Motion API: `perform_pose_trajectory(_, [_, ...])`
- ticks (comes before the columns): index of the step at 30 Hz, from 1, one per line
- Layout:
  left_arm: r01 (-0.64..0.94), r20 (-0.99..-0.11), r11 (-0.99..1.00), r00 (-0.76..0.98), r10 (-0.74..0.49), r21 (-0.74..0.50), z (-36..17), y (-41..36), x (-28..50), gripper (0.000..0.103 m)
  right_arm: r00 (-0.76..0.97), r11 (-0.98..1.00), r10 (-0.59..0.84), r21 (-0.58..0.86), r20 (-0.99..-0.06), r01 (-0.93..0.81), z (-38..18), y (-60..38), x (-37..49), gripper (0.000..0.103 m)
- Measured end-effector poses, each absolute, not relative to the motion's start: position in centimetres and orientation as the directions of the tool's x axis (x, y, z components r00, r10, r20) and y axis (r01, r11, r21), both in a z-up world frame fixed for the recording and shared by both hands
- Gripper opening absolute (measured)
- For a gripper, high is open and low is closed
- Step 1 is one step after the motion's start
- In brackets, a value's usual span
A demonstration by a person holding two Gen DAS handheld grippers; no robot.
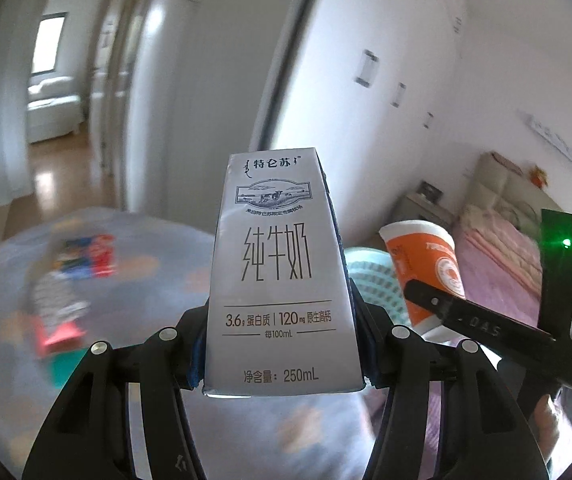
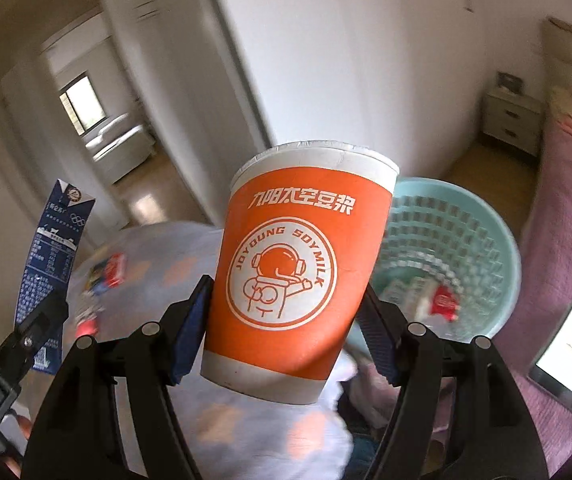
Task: Collect trash
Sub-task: 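Carry the carton and orange cup over the blue basket and open both tools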
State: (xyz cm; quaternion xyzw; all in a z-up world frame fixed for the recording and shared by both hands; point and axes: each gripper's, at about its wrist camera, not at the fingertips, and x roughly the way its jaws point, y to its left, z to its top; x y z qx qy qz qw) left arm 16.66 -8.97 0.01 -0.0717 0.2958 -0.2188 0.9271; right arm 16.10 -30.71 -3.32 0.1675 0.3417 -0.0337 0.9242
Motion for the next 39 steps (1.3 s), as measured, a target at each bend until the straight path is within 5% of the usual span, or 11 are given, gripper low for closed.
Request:
perform_pose_trajectory(9, [0.487, -0.573, 0.820, 0.596, -0.563, -0.300, -1.7, -17.8, 20.2, 0.055, 0.745, 0.892, -0.046, 0.309, -0.666, 0.331, -4.2, -39.6, 15.6, 0.066])
perform_pose_trajectory(21, [0.547, -0.698, 0.792, 0.454, -0.553, -0.271, -7.9, -26.9, 24.4, 0.055, 0.677, 0.845, -0.081, 0.310, -0.731, 0.436, -7.9, -45.4, 17.4, 0.066])
perform_pose_trajectory(39, [0.506, -0.720, 0.812, 0.444, -0.533, -0.290, -9.6, -25.8, 25.7, 0.064, 0.652, 0.846, -0.047, 0.317, -0.757, 0.429, -10.4, -45.4, 19.8, 0.067])
